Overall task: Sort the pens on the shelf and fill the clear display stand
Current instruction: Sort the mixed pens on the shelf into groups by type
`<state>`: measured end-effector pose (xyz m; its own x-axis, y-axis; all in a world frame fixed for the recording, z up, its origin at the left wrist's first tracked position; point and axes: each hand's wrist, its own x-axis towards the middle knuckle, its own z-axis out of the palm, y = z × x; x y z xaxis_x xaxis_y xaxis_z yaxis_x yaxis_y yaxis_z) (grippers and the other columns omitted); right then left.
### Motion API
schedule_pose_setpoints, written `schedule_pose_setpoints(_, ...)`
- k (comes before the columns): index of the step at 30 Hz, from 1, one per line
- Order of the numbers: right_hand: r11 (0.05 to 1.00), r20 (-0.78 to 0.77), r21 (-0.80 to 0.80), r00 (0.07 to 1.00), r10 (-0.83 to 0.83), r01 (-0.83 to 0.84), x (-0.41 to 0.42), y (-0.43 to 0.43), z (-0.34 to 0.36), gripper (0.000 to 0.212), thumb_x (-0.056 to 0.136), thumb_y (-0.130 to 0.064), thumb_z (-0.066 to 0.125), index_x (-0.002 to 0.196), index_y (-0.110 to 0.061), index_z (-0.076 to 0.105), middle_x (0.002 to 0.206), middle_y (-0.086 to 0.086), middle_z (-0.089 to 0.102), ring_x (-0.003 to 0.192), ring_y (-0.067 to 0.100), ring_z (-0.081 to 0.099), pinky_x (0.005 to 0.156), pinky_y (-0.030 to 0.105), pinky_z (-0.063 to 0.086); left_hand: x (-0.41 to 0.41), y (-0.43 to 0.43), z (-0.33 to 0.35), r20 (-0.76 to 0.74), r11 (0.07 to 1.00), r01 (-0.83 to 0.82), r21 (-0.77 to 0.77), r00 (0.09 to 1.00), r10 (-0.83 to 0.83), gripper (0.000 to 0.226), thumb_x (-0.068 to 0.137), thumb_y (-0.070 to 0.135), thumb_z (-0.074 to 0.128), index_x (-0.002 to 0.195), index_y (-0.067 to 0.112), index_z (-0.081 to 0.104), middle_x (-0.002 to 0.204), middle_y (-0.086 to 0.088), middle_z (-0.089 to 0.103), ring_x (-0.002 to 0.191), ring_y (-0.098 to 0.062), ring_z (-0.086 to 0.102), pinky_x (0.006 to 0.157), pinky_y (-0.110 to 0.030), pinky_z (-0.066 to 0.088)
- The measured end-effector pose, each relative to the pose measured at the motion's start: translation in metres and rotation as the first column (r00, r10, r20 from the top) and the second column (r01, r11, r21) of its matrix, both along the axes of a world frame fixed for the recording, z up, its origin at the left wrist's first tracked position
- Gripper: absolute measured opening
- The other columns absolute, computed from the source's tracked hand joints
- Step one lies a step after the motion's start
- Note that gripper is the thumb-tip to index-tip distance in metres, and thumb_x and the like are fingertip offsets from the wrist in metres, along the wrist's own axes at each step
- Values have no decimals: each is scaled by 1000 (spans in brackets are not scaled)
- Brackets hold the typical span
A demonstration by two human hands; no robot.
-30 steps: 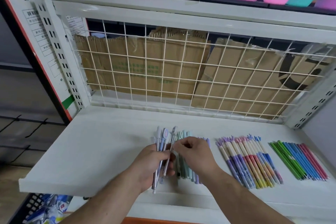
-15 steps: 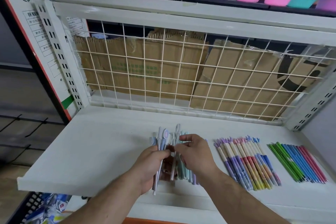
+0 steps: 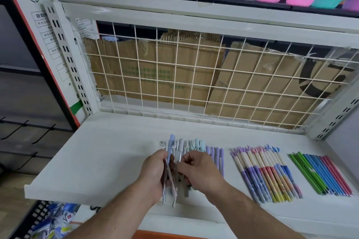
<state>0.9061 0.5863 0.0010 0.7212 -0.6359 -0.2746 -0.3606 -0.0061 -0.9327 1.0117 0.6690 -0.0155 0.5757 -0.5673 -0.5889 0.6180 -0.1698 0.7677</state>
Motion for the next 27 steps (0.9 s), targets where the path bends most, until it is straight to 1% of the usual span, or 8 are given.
schedule_pose_setpoints(2, 1000, -2, -3, 1000, 5, -5, 4, 3, -1, 12, 83, -13, 69, 74, -14, 61, 53, -4, 57, 43, 11, 48, 40, 18, 34, 1, 2, -1, 8, 1000, 19, -11, 1000, -19, 19, 83, 13, 49, 67, 12, 59, 58, -9, 52, 45, -24, 48, 45, -25, 38)
schedule_pose_setpoints(5, 999, -20, -32, 1000, 15, -15, 10, 9, -4, 12, 84, -13, 71, 75, -14, 63, 54, -6, 58, 44, 11, 50, 44, 22, 38, 2, 5, 0, -16, 997, 9, -71, 1000, -10, 20, 86, 9, 52, 85, 2, 72, 72, -18, 64, 53, -26, 60, 46, -28, 47)
schedule_pose_setpoints(7, 998, -30, -61, 999, 32, -34, 13, 12, -5, 14, 82, -13, 73, 74, -14, 62, 53, -6, 57, 47, 12, 51, 46, 27, 41, 2, 7, 1, -29, 992, -2, -123, 1000, -1, 21, 89, 5, 52, 95, -3, 71, 79, -22, 67, 58, -29, 64, 48, -33, 52)
schedule_pose_setpoints(9, 993, -53, -103, 997, 48, -53, 16, 15, -6, 20, 80, -14, 76, 70, -15, 58, 49, -8, 55, 43, 10, 50, 40, 23, 39, 3, 8, 0, -5, 993, 4, -121, 1000, -5, 21, 88, 4, 54, 99, -7, 68, 80, -22, 67, 62, -29, 65, 51, -33, 53)
schedule_pose_setpoints(13, 981, -133, -179, 990, 51, -74, 25, 21, -6, 25, 80, -8, 72, 64, -17, 55, 42, -8, 55, 31, 2, 47, 32, 14, 31, 7, 11, -4, 5, 996, 40, -74, 999, -39, 22, 86, 12, 54, 90, -3, 71, 72, -18, 60, 55, -28, 57, 47, -31, 47)
schedule_pose_setpoints(18, 975, -189, -210, 982, 30, -70, 36, 28, -11, 14, 79, -9, 66, 70, -14, 57, 54, -1, 58, 37, 9, 50, 36, 20, 37, 16, 16, -10, 1, 997, 1, -73, 1000, -1, 24, 87, 20, 49, 82, 8, 69, 66, -12, 57, 53, -24, 55, 45, -26, 44)
schedule_pose_setpoints(22, 984, -149, -176, 989, -15, -12, 41, 33, -14, 6, 77, -10, 66, 78, -12, 61, 56, -2, 60, 42, 15, 53, 40, 25, 42, 21, 18, -6, -6, 993, -50, -109, 999, 50, 32, 85, 19, 47, 60, 14, 66, 57, -7, 55, 44, -20, 50, 40, -22, 40)
schedule_pose_setpoints(27, 957, -168, -244, 965, -201, 157, 44, 9, -11, 8, 78, -7, 64, 72, -10, 60, 54, 0, 55, 43, 15, 49, 42, 23, 41, 44, 20, -9, 70, 988, -153, 11, 986, 152, 24, 93, 15, 47, 94, 6, 69, 66, -4, 53, 50, -16, 40, 44, -25, 30)
